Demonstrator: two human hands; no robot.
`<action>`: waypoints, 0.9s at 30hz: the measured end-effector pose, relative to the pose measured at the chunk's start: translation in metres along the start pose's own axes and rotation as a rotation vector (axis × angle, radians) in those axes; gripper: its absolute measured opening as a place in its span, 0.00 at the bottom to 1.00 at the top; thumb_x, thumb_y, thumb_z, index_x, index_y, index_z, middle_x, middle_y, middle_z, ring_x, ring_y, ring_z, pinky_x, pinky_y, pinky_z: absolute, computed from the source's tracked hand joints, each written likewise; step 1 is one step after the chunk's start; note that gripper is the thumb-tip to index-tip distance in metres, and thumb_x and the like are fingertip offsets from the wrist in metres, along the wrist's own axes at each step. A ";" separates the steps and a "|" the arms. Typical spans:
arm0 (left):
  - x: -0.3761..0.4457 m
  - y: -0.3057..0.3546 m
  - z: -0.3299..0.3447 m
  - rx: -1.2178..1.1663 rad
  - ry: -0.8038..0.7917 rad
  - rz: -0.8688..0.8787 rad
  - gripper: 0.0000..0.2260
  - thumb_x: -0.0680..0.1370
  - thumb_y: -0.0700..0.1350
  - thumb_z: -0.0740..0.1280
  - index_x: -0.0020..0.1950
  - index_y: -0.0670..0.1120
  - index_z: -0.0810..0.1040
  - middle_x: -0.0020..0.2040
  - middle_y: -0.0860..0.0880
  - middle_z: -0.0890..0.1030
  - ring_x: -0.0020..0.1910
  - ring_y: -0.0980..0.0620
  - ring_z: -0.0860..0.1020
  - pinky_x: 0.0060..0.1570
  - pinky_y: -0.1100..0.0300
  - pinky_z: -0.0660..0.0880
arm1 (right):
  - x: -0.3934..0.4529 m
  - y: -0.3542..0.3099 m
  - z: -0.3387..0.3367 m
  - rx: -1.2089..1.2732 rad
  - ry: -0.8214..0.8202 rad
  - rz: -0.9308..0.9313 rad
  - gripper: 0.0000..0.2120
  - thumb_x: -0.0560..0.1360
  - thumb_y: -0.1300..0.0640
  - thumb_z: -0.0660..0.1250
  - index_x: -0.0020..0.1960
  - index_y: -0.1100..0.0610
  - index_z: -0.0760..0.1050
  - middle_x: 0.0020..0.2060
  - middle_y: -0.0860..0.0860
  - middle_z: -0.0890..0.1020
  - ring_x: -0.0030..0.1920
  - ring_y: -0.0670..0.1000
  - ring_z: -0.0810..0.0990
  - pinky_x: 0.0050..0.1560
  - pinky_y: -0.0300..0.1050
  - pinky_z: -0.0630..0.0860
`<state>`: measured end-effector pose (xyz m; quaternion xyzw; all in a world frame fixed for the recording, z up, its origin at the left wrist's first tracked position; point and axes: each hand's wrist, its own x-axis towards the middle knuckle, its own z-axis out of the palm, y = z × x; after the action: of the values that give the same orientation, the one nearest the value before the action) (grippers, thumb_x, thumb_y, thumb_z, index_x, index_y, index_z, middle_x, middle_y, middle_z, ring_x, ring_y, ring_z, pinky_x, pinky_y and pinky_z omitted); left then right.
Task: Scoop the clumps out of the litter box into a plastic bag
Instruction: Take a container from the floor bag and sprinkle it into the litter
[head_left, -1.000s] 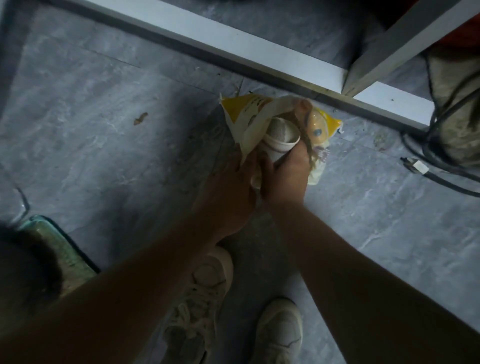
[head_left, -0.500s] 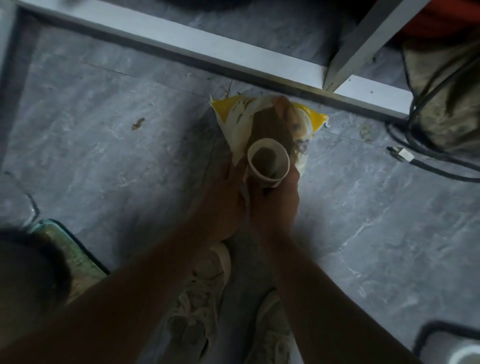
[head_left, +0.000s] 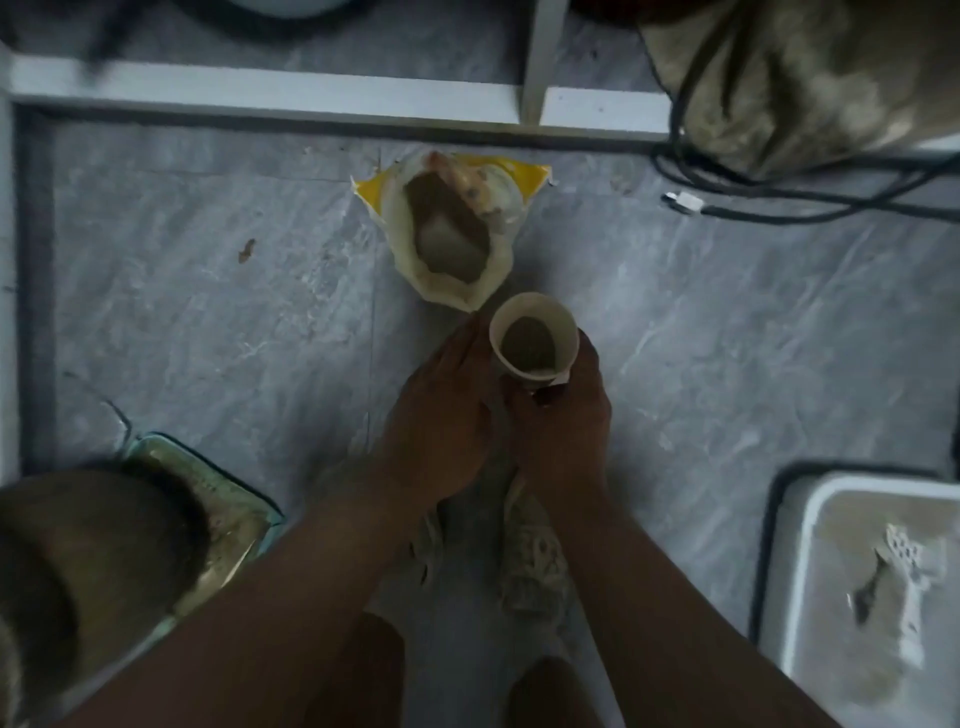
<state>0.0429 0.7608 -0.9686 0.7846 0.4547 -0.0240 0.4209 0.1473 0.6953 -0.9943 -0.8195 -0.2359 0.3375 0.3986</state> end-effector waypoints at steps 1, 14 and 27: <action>-0.005 0.012 -0.001 0.014 -0.029 0.001 0.27 0.81 0.47 0.57 0.81 0.45 0.63 0.81 0.45 0.64 0.80 0.48 0.62 0.78 0.52 0.62 | -0.007 -0.001 -0.012 0.010 0.011 0.015 0.28 0.69 0.49 0.77 0.66 0.39 0.71 0.56 0.42 0.83 0.53 0.42 0.82 0.50 0.34 0.78; -0.038 0.107 0.050 0.272 -0.346 0.351 0.33 0.71 0.45 0.53 0.76 0.39 0.69 0.74 0.38 0.73 0.74 0.38 0.70 0.73 0.45 0.68 | -0.088 0.033 -0.141 0.087 0.360 0.175 0.32 0.70 0.61 0.76 0.57 0.27 0.70 0.50 0.28 0.79 0.54 0.35 0.79 0.51 0.28 0.74; -0.113 0.214 0.166 0.403 -0.581 0.590 0.32 0.75 0.46 0.53 0.80 0.40 0.64 0.80 0.41 0.65 0.80 0.40 0.62 0.78 0.47 0.59 | -0.194 0.126 -0.255 0.173 0.621 0.367 0.29 0.65 0.54 0.78 0.61 0.36 0.71 0.53 0.35 0.79 0.55 0.34 0.76 0.52 0.21 0.67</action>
<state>0.1904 0.5193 -0.8914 0.9075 0.0616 -0.2100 0.3586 0.2230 0.3704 -0.9097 -0.8747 0.0765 0.1575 0.4518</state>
